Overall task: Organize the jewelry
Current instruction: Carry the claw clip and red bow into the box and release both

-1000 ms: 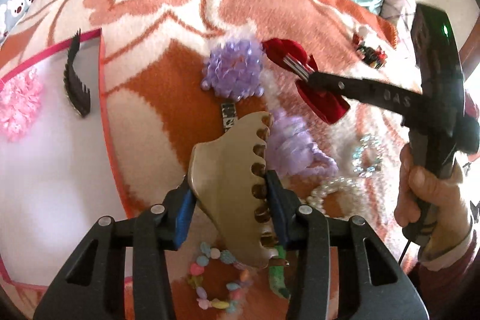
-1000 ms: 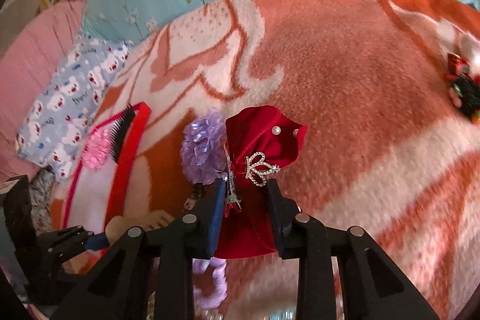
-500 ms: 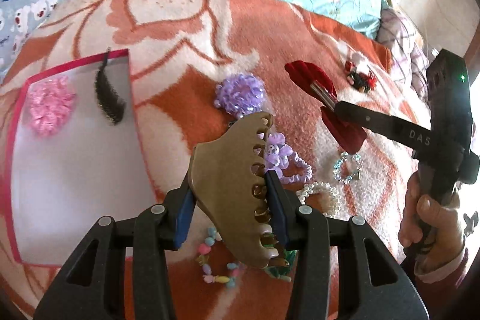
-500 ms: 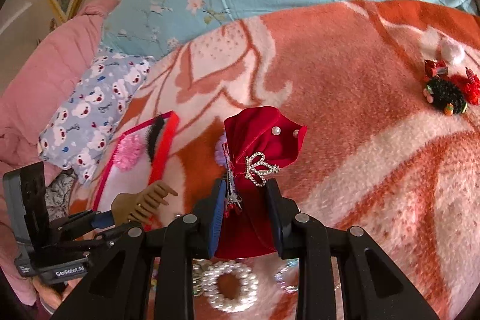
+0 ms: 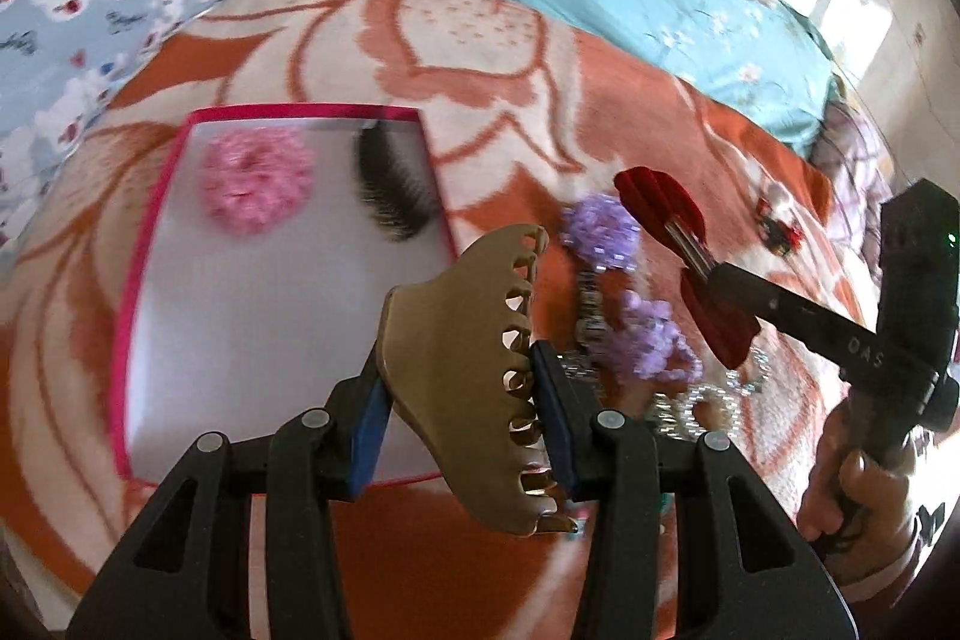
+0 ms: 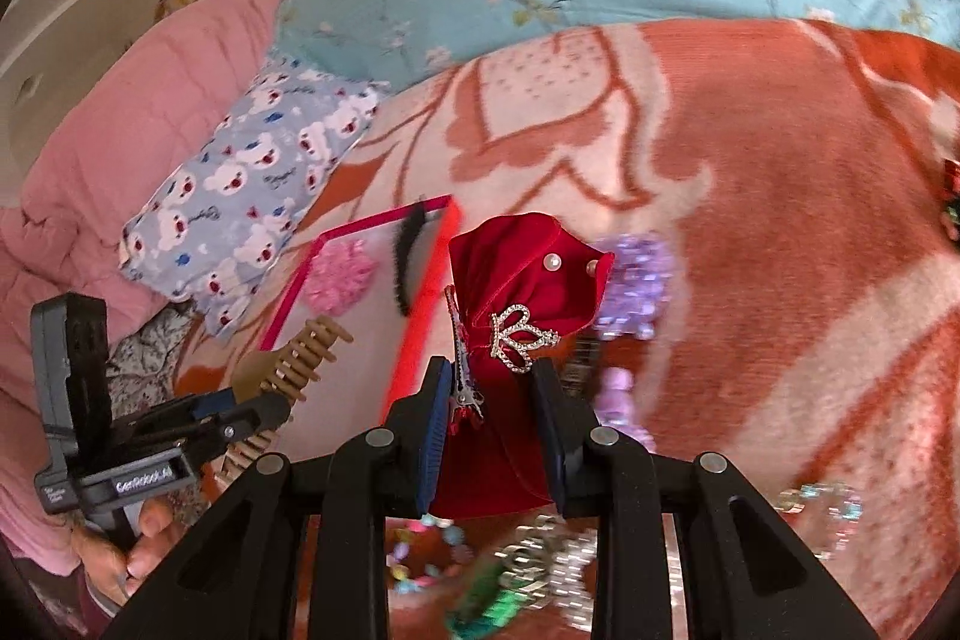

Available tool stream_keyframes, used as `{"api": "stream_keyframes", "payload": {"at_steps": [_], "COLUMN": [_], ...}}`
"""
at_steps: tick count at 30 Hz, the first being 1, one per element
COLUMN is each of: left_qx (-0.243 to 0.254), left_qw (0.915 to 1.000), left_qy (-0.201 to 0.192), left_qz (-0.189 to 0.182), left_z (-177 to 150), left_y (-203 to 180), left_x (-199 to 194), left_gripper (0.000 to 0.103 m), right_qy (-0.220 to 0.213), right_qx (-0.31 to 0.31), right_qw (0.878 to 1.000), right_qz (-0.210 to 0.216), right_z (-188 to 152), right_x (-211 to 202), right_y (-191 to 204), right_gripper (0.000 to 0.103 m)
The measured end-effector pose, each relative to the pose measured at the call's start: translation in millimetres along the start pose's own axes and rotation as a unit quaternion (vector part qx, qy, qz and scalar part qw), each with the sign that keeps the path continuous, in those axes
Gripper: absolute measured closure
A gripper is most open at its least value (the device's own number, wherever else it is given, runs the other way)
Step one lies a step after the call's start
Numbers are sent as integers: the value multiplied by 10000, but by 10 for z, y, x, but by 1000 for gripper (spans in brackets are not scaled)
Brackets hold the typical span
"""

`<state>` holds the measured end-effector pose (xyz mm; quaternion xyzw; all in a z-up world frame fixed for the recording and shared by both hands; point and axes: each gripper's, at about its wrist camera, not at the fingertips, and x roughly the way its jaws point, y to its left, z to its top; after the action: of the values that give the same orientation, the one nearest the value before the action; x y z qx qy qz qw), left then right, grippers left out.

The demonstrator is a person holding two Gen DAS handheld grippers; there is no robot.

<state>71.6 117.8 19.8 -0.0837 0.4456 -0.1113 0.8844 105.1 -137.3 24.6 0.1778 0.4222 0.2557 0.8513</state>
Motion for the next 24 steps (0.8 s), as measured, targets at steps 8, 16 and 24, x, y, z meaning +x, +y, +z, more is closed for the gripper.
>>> {"api": "stream_keyframes", "payload": {"at_steps": [8,16,24], "left_qx": [-318,-630,-932], "left_qw": [9989,9961,9921], "left_qy": [-142,-196,-122], "left_qz": [317,586,836], "left_z": [-6,25,131], "left_y": [414,753,1058], "left_x": [-111,-108,149], "left_gripper": [60,60,60], "right_qy": [197,358,704], "right_qx": [-310,-581,-929], "right_qw": [9989,9959,9906], "right_qz": [290,599,719], "right_z": [-5,18,8], "right_x": [285,645,1189], "right_y": [409,788,1108], "right_gripper": [76,76,76]}}
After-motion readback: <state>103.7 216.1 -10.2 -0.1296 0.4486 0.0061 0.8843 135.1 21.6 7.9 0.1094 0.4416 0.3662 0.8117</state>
